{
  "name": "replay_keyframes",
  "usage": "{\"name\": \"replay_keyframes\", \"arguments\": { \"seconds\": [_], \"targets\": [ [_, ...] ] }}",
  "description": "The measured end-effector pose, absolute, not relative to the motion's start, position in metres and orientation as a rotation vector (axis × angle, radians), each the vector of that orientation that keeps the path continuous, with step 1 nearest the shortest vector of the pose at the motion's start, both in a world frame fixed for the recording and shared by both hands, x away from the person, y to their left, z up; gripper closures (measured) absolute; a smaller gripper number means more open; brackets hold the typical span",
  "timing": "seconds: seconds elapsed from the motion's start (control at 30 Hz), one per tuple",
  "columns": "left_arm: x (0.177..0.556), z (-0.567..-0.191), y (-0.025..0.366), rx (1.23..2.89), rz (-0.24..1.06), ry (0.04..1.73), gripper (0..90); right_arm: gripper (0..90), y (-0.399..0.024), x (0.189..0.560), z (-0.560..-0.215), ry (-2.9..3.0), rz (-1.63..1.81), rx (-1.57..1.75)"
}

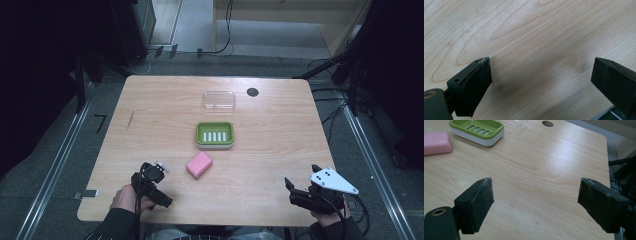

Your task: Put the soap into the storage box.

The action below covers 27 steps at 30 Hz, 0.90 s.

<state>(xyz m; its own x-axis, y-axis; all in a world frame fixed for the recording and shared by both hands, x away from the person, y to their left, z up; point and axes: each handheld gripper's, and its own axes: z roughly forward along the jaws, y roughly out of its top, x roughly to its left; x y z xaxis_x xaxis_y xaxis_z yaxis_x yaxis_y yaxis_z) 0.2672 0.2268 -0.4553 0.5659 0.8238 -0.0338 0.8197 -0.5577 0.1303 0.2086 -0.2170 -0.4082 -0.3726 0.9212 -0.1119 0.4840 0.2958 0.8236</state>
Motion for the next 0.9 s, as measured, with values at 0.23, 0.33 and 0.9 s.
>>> {"name": "replay_keyframes", "arguments": {
  "seconds": [0.23,0.33,0.9],
  "targets": [
    [0.266,-0.456,0.226,2.66,0.054,1.399,3.5,13.5,-0.216,0.209,-0.408,1.983,0.96,1.242],
    [0.266,-0.457,0.227,2.671,0.043,1.398,3.6,13.4,-0.216,0.209,-0.408,1.983,0.962,1.244],
    [0.272,-0.451,0.216,2.689,0.05,1.356,3.5,13.5,-0.218,0.208,-0.408,1.977,0.954,1.249]
  ]
}}
